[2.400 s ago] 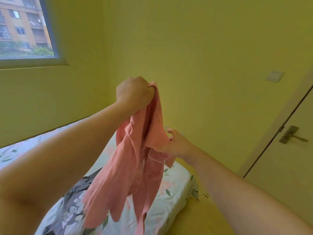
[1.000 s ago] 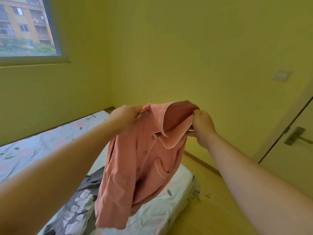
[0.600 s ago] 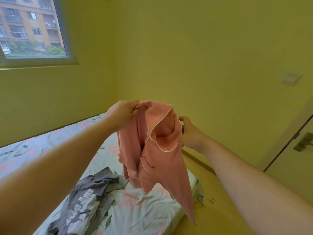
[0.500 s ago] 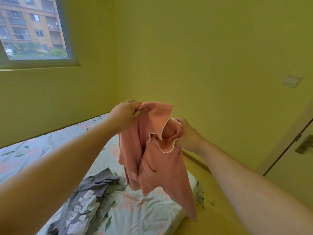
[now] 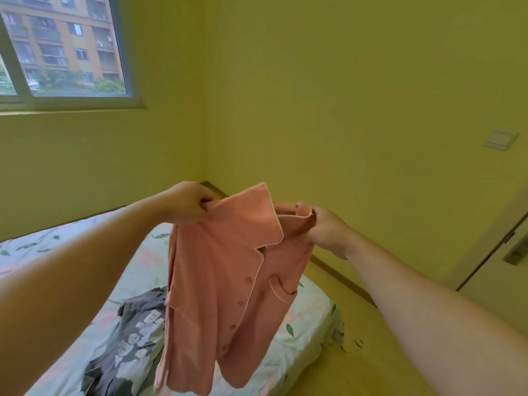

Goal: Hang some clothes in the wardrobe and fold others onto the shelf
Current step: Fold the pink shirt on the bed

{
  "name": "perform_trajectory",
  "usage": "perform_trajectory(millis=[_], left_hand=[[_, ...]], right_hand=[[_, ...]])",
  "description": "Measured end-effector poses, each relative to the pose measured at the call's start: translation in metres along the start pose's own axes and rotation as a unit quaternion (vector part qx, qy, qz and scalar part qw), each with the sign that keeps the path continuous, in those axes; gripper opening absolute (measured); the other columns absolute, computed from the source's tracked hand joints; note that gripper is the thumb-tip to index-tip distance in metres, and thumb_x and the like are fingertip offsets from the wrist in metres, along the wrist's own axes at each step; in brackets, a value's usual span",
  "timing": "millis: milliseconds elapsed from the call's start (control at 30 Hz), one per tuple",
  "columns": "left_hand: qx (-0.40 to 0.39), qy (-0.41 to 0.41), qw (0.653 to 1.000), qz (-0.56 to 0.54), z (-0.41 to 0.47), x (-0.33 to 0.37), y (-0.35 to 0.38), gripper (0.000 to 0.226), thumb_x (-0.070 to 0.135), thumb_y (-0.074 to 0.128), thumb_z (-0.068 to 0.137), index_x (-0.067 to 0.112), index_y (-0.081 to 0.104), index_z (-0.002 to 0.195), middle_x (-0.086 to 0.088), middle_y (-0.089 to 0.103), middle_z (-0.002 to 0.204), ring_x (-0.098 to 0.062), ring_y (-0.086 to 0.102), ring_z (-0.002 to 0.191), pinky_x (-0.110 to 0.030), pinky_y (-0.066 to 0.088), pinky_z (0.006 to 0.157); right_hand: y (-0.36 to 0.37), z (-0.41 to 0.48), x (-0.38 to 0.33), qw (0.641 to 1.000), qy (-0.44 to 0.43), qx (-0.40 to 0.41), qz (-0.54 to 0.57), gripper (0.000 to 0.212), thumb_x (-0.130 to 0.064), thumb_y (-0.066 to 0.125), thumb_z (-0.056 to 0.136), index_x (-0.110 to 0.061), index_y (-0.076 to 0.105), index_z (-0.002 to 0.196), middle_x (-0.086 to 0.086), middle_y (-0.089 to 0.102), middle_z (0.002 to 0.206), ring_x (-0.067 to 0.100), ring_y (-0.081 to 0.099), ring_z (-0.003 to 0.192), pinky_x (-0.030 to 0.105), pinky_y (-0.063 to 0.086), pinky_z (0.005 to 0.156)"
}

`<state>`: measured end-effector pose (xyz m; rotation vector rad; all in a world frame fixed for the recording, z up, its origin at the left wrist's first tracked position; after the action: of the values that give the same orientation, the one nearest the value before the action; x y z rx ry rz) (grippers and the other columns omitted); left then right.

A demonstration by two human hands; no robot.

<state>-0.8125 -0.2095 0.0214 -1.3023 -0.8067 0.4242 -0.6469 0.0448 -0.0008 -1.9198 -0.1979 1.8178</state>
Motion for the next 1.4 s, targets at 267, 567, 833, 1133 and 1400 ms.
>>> perform_trajectory(millis=[267, 567, 833, 1133, 1400], left_hand=[[0.118, -0.141, 0.982, 0.033, -0.085, -0.038, 0.009, 0.033, 0.004, 0.044, 0.086, 0.023, 0.070, 0.092, 0.000, 0.067, 0.090, -0.025, 0.060, 0.083, -0.034, 0.052, 0.071], [0.319, -0.360, 0.752, -0.451, -0.223, -0.088, 0.032, 0.026, 0.027, 0.045, 0.100, 0.014, 0.068, 0.098, -0.021, 0.067, 0.106, -0.035, 0.068, 0.090, -0.057, 0.060, 0.071], [0.304, -0.338, 0.890, -0.038, -0.352, -0.108, 0.026, 0.048, 0.044, 0.041, 0.098, 0.004, 0.058, 0.078, -0.012, 0.057, 0.079, -0.028, 0.050, 0.075, -0.036, 0.036, 0.069], [0.257, -0.369, 0.879, 0.160, -0.446, -0.152, 0.021, 0.029, -0.001, 0.066, 0.077, 0.012, 0.041, 0.069, -0.011, 0.048, 0.069, -0.031, 0.051, 0.063, -0.039, 0.043, 0.058], [0.142, -0.502, 0.849, 0.086, -0.505, -0.227, 0.043, 0.026, 0.016, 0.050, 0.092, 0.023, 0.054, 0.066, -0.010, 0.058, 0.085, -0.031, 0.053, 0.080, -0.038, 0.045, 0.072]], right_hand=[[0.032, -0.013, 0.001, 0.966, 0.020, 0.063, -0.249, 0.006, -0.011, 0.051, 0.087, -0.015, 0.053, 0.083, 0.006, 0.061, 0.084, 0.029, 0.058, 0.079, 0.034, 0.046, 0.064], [0.116, -0.047, -0.014, 0.973, -0.081, -0.043, -0.213, 0.020, -0.022, 0.060, 0.091, -0.015, 0.048, 0.078, 0.001, 0.055, 0.076, 0.020, 0.048, 0.067, 0.030, 0.032, 0.052], [0.199, -0.050, -0.023, 0.874, -0.179, -0.041, -0.450, 0.019, -0.001, 0.040, 0.087, -0.012, 0.055, 0.083, 0.009, 0.049, 0.102, 0.030, 0.055, 0.098, 0.033, 0.041, 0.073], [0.274, -0.052, -0.039, 0.846, -0.289, -0.003, -0.447, 0.013, -0.002, 0.047, 0.082, -0.008, 0.057, 0.089, 0.013, 0.053, 0.102, 0.032, 0.051, 0.099, 0.049, 0.020, 0.118], [0.351, -0.046, -0.072, 0.920, -0.228, -0.141, -0.287, 0.030, 0.000, 0.045, 0.084, -0.016, 0.038, 0.059, 0.002, 0.046, 0.060, 0.022, 0.044, 0.059, 0.029, 0.025, 0.047]])
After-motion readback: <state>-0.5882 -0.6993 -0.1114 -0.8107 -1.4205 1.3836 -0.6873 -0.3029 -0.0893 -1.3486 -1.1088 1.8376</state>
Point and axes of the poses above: each hand's wrist, its own z-axis towards the middle knuckle, its own y-axis out of the palm, x = y × z, the point moved 3 cm from there along z, towards the middle knuckle
